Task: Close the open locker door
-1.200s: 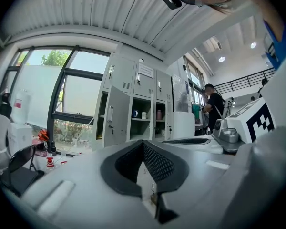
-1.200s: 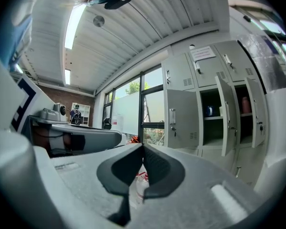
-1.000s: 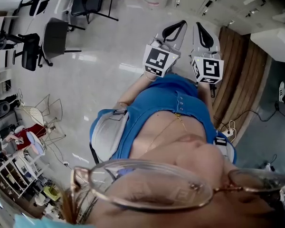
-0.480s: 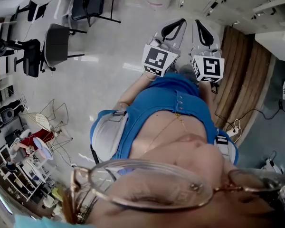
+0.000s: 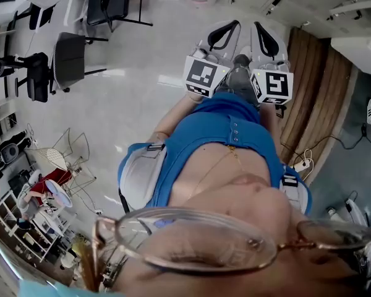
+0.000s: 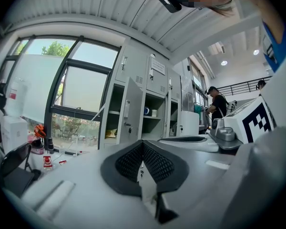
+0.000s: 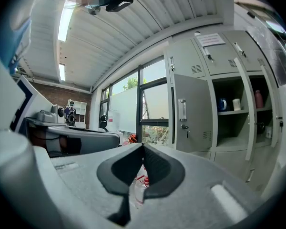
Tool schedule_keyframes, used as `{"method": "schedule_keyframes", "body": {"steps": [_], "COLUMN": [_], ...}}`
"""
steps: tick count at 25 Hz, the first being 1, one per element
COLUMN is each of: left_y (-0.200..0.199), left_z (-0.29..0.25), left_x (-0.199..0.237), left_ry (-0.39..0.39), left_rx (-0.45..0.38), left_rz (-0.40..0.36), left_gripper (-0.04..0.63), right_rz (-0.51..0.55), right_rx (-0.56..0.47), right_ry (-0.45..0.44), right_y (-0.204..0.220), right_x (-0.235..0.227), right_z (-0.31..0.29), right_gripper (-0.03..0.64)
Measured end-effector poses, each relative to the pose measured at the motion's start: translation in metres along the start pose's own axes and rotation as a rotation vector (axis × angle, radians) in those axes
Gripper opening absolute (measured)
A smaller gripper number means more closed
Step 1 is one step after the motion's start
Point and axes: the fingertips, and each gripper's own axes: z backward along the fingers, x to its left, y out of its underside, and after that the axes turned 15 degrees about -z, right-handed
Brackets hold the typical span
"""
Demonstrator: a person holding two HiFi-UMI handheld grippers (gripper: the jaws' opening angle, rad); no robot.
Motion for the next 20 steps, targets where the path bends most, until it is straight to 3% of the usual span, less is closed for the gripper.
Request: {"method": "schedule_keyframes", "body": {"steps": [11, 20], "left_y": [-0.001, -0.012], "left_z": [-0.093, -0.152], "left_x": [0.037, 0.062], "left_ry": [-0.051, -0.104], "left_rx": [0.008, 0.023], "left_rz": [-0.036, -0.017], "left_gripper": [-0.002, -0.001], "right_rz": [0.001, 0.01], "right_rx": [-0.026, -0.032], "right_ry": [-0.057, -0.102], "right_y": [-0.032, -0.065], "right_x": [-0.061, -0.105], "right_z": [-0.074, -0.12], "right_gripper": [0.0, 0.0]}}
